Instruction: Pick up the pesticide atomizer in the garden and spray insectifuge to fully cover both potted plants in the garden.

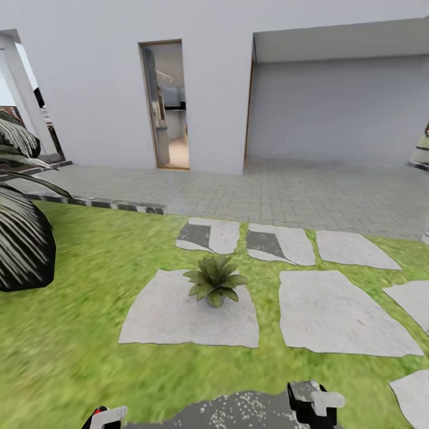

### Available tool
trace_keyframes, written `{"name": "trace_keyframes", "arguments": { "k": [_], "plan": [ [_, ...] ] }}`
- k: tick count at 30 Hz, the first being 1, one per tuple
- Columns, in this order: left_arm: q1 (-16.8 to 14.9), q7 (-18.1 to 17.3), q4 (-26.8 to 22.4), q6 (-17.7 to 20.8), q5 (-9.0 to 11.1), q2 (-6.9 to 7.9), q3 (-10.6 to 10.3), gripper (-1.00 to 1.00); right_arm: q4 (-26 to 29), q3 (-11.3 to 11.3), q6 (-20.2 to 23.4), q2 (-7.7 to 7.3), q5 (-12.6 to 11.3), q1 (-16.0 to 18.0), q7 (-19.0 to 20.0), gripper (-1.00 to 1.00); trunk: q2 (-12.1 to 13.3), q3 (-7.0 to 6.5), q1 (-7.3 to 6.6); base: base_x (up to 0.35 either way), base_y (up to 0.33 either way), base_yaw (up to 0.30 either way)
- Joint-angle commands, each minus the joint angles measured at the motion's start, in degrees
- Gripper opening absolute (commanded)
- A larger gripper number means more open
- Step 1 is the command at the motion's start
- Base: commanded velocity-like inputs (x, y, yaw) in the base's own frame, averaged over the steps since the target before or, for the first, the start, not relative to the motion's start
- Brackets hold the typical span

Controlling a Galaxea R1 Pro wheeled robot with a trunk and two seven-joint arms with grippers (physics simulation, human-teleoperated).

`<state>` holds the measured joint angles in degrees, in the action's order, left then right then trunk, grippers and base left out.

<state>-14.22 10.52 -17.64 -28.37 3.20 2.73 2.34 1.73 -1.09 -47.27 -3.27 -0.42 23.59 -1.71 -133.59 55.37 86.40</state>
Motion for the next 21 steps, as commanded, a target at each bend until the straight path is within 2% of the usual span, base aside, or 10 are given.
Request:
{"name": "trace_keyframes", "arguments": {
  "k": [1, 21],
  "plan": [
    [-0.02, -0.06, 0.03, -0.19, 0.32, 0.02, -0.05, -1.00, -0.06, -0.06, -0.19, 0.01, 0.00, 0.05, -0.05, 1.00, -0.02, 0.03, 0.00, 0.139, 0.316, -0.247],
    [-0.02, -0.06, 0.00, -0.20, 0.31, -0.01, -0.05, -1.00, -0.06, -0.06, -0.19, 0.02, -0.02, 0.05, -0.05, 1.00, -0.02, -0.47, 0.00, 0.150, 0.311, -0.248]
  ]
}}
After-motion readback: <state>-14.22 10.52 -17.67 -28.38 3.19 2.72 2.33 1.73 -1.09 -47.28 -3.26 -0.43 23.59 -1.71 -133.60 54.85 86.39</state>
